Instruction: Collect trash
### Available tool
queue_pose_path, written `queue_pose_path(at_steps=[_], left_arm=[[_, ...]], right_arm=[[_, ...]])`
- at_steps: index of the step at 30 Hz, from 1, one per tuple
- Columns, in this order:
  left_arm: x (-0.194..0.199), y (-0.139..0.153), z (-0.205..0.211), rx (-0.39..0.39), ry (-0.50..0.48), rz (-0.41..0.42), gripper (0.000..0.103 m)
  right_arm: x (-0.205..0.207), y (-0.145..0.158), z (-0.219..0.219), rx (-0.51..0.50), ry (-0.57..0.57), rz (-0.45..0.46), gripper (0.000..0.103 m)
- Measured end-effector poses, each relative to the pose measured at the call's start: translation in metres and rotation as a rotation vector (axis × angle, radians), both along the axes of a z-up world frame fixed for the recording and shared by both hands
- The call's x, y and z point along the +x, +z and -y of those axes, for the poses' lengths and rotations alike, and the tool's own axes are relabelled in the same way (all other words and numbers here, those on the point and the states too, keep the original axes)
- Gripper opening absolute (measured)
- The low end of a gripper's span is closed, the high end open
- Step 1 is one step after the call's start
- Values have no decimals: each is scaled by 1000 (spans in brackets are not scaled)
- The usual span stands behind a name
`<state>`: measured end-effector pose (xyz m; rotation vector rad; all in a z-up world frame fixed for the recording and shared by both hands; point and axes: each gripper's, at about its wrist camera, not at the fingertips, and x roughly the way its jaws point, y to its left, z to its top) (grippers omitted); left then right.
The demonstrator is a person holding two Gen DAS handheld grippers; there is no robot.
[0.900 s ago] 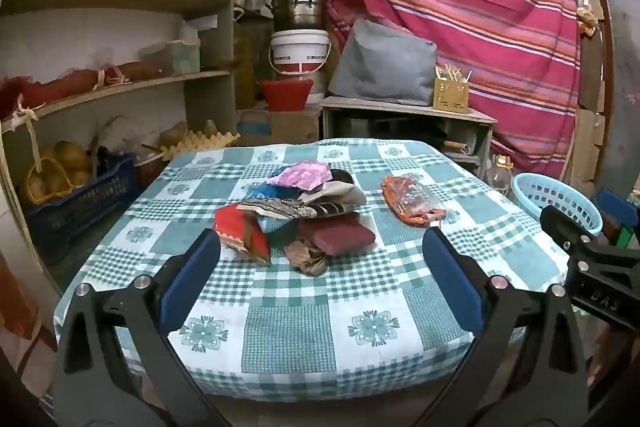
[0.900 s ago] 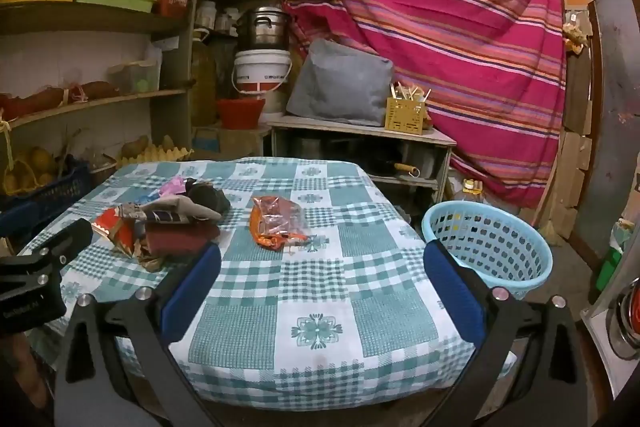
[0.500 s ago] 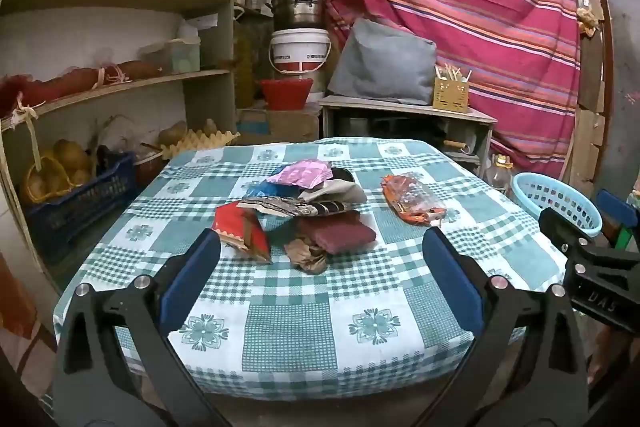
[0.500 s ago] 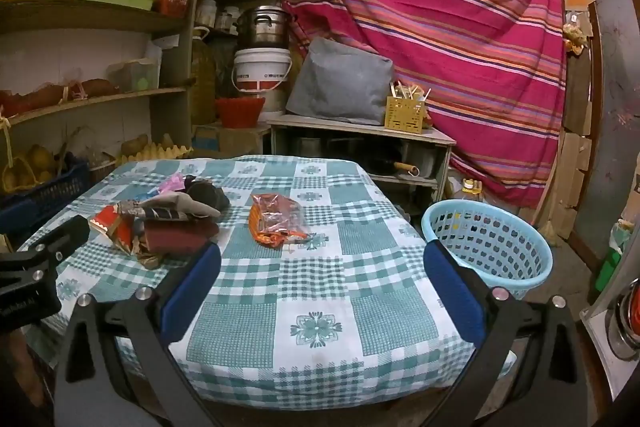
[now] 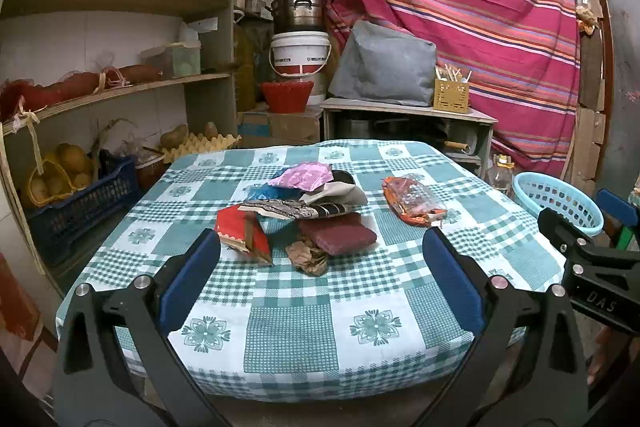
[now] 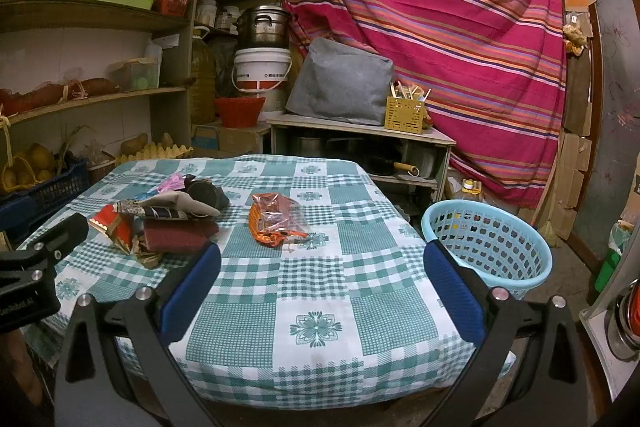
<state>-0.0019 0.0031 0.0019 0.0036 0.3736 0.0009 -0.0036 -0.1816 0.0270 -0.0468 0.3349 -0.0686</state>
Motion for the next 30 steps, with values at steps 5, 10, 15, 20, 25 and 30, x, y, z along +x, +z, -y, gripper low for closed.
queue_pose_path(at_steps=[5, 10, 15, 20, 25, 30], left_arm=[[0, 0, 0, 1, -1, 1, 98], [0, 0, 1, 1, -1, 0, 98], [-1, 0, 1, 1, 0, 1, 98], [-1, 0, 1, 2, 0, 2, 98], [-1, 0, 1, 1, -1, 2, 98], [-1, 0, 1, 1, -1, 2, 98]], right_arm=[[0, -1, 2, 0, -1, -2, 99], [0, -2, 1, -1, -1, -2, 99], [0, -1, 1, -2, -2, -1, 99], [0, -1, 1, -4, -1, -1, 99], [1, -2, 1, -2, -1, -2, 99], [0, -2, 2, -2, -1, -3, 99]])
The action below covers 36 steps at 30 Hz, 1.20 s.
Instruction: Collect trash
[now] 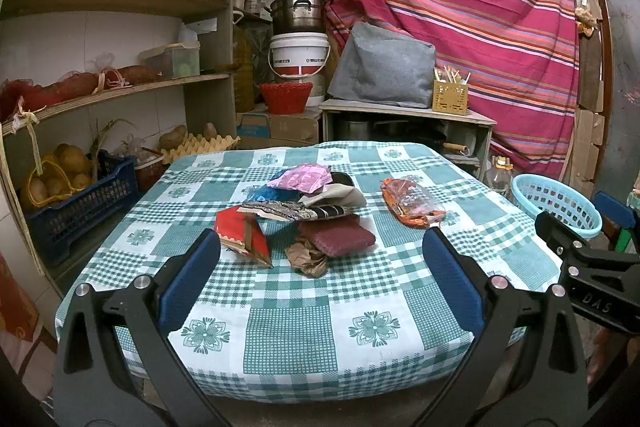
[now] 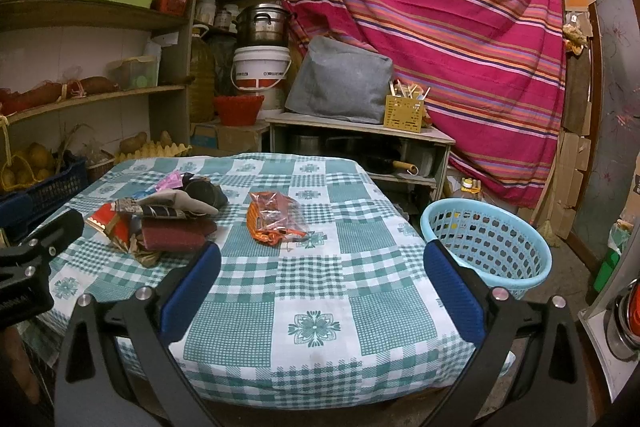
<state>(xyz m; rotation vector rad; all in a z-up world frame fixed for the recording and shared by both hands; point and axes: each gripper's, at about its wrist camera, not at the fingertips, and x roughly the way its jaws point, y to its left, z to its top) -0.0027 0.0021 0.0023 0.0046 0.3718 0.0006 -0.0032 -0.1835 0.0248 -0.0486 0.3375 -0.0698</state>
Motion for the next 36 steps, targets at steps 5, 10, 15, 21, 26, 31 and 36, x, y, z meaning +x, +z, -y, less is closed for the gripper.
queue_pose_path(at_steps=[5, 10, 15, 21, 26, 31, 36], left_arm=[[0, 0, 0, 1, 1, 1, 98], [0, 0, 0, 1, 1, 1, 98], [0, 0, -1, -1, 0, 1, 98], [0, 0, -1, 0, 0, 2, 98], [0, 0, -1, -2, 0, 2, 98], [0, 0, -1, -2, -1, 2, 98], [0, 0, -1, -3, 1, -1, 98]], right_arm=[[0, 0, 0, -1, 0, 0, 99], [0, 0, 0, 0, -1, 0, 99], [0, 0, 0, -1, 0, -2, 99], [1, 0, 0, -1, -1, -1, 99], [0, 0, 0, -2, -2, -3, 99], [2, -8, 4, 0, -3, -7, 99], [2, -11, 7, 2, -4, -12, 99]])
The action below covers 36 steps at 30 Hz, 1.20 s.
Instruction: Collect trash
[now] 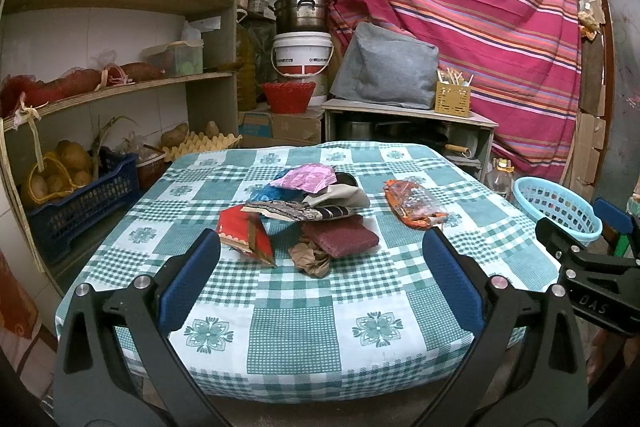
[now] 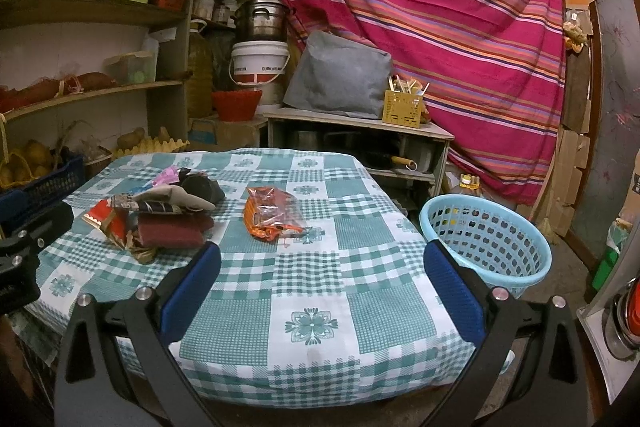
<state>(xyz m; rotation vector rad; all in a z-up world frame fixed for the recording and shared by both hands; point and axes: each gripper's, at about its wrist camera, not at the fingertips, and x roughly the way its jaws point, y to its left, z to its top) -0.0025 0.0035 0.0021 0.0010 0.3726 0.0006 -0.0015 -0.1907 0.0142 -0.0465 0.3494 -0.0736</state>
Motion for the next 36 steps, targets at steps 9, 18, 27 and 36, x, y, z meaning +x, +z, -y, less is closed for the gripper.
queue_pose_path(at_steps=[9, 18, 27, 36], left_arm=[[7, -1, -1, -3, 0, -26, 98], [24, 3, -3, 26, -11, -53, 98], [53, 28, -11, 41, -25, -40, 98], [107, 55, -34, 4, 13, -54, 98]], right_arm=[[2, -3, 4, 9, -8, -8, 99], [20, 5, 12, 3, -39, -41, 99], [50, 36, 16, -42, -25, -48, 99], [106, 59, 4, -68, 18, -93, 99]])
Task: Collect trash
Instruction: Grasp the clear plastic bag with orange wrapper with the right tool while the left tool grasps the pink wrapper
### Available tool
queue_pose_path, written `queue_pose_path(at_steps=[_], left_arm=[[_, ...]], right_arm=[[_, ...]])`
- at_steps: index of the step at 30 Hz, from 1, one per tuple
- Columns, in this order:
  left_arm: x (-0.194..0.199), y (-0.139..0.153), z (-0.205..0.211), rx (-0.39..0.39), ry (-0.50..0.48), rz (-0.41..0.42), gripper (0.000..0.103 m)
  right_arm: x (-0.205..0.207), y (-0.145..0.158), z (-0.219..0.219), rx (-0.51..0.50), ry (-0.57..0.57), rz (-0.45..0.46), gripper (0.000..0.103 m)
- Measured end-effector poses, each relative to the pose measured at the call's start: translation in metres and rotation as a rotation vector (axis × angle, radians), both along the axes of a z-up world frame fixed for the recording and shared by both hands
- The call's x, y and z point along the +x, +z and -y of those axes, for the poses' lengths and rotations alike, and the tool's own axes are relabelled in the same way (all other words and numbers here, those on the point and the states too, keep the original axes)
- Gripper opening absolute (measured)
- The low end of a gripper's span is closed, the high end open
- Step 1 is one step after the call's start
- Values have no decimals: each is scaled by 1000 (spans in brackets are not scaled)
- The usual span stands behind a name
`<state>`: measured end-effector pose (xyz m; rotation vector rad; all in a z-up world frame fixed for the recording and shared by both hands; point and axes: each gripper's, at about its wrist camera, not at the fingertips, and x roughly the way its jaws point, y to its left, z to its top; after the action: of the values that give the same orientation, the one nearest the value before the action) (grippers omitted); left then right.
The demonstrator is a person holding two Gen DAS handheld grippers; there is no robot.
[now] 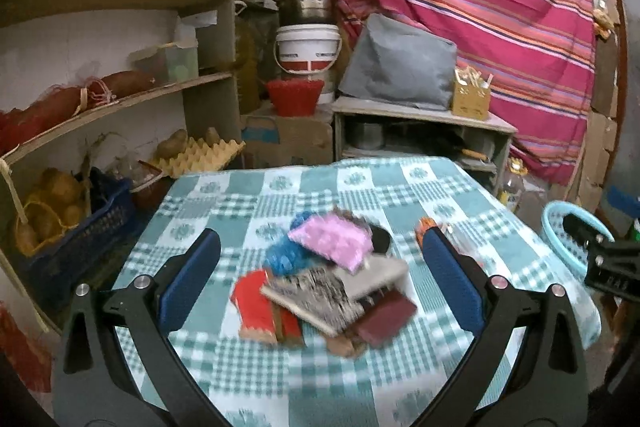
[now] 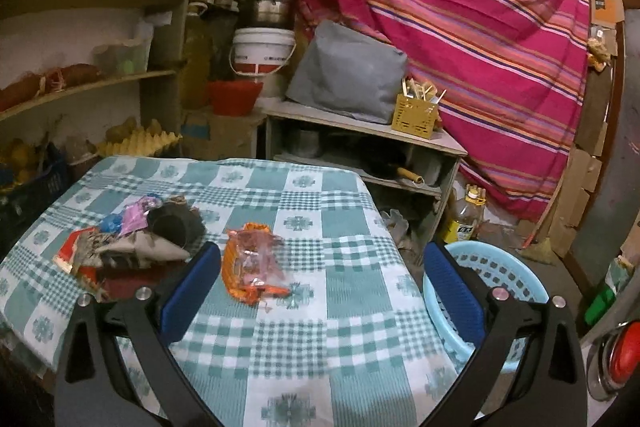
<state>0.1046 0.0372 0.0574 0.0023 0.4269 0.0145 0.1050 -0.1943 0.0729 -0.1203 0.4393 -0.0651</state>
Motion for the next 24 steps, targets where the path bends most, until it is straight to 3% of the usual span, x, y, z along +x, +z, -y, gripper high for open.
queue_pose_path(at_steps=[5, 8, 12, 21, 24], left_arm=[[31, 12, -2, 49, 28, 20, 98], [47, 15, -7, 13, 8, 14, 98], [60, 10, -17, -33, 51, 20, 98], [87, -11, -28, -54, 73, -74, 98], [95, -17, -25, -17, 88, -91, 98]], right_arm=[[34, 3, -1, 18, -7, -29, 99], [53, 2, -4, -7, -30, -36, 99], [75, -6, -4, -16, -47, -59, 99], [113, -59, -3, -11, -27, -190, 99], [124, -76, -5, 6, -12, -239, 99]])
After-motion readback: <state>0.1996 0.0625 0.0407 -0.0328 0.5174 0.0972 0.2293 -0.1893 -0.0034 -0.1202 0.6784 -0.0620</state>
